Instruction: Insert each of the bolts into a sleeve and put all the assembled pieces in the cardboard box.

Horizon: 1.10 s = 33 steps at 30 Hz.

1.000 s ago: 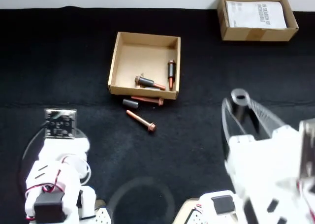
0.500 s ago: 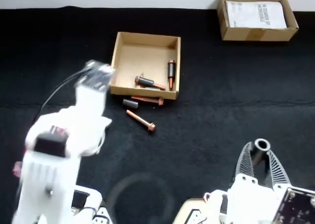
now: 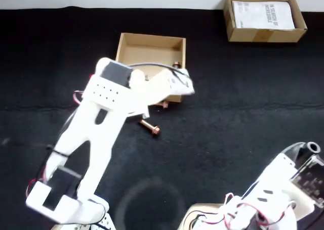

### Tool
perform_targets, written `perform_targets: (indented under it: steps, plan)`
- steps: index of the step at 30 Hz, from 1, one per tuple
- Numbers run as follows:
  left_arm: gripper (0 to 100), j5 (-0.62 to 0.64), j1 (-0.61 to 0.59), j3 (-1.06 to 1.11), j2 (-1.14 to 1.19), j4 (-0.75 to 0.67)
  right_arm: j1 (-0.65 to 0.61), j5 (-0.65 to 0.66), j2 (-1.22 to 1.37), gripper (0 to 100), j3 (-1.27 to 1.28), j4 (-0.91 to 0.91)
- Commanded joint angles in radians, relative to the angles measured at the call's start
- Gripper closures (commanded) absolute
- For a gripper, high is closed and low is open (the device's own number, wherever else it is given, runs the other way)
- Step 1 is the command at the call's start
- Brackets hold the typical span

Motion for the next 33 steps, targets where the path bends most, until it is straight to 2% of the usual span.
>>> perform_targets:
  steps: [1, 4, 6, 11, 14, 18, 24, 33]
  plan:
    - [99, -0.295, 0.018, -0.025, 0.041, 0.038, 0.056, 0.012, -0.005, 99.1, 0.099, -0.157]
    - [99, -0.489, 0.035, -0.002, 0.077, 0.038, 0.073, 0.046, -0.005, 99.1, 0.177, -0.249]
    - [99, -0.532, 0.065, -0.002, 0.105, 0.037, 0.071, 0.071, -0.005, 99.1, 0.234, -0.305]
    - [98, -0.535, 0.11, -0.005, 0.211, -0.049, 0.071, 0.077, -0.005, 99.1, 0.348, -0.426]
    - [91, -0.531, 0.107, -0.024, 0.265, -0.103, 0.068, 0.112, -0.005, 99.1, 0.381, -0.47]
    - [83, -0.535, 0.093, -0.119, 0.367, -0.106, 0.044, 0.14, -0.005, 99.1, 0.418, -0.513]
    - [83, -0.535, 0.044, -0.325, 0.57, -0.104, 0.042, 0.146, -0.005, 99.1, 0.426, -0.518]
    - [83, -0.535, 0.045, -0.598, 0.82, -0.055, -0.004, 0.181, -0.005, 99.1, 0.427, -0.518]
